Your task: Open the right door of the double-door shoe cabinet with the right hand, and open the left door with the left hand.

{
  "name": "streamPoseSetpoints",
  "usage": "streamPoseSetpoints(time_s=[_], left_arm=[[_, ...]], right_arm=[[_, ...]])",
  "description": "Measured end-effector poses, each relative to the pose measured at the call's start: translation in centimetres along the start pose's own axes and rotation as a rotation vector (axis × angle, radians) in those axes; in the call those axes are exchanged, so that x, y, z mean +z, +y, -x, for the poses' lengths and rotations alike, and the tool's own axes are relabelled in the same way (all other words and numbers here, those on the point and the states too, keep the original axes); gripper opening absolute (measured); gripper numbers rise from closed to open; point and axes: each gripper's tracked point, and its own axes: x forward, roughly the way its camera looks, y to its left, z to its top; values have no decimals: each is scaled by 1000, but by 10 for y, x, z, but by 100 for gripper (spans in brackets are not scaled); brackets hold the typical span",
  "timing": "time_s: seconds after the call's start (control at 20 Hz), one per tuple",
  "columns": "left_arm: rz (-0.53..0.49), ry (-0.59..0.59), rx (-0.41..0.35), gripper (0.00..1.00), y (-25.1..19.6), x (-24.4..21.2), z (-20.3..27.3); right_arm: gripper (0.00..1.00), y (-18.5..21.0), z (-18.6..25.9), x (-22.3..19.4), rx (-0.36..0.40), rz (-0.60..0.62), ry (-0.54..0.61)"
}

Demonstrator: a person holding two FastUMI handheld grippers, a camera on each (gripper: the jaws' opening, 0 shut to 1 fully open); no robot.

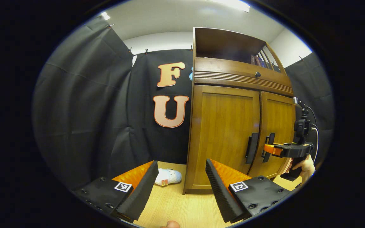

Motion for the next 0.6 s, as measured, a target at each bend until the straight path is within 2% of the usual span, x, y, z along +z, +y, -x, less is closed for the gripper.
streamPoseSetpoints(time_s=[0.05, 0.1, 0.15, 0.6], left_arm=[[1, 1, 0, 93, -1, 1, -1], [6, -1, 0, 93, -2, 3, -1], [13, -1, -4, 93, -3, 4, -1], [34, -4, -5, 93, -12, 5, 27]], right_arm=[[27, 0, 6, -1, 8, 2, -1], [20, 0, 13, -2, 16, 8, 0], [26, -1, 22, -2, 24, 11, 2], [25, -25, 98, -1, 69, 1, 10]])
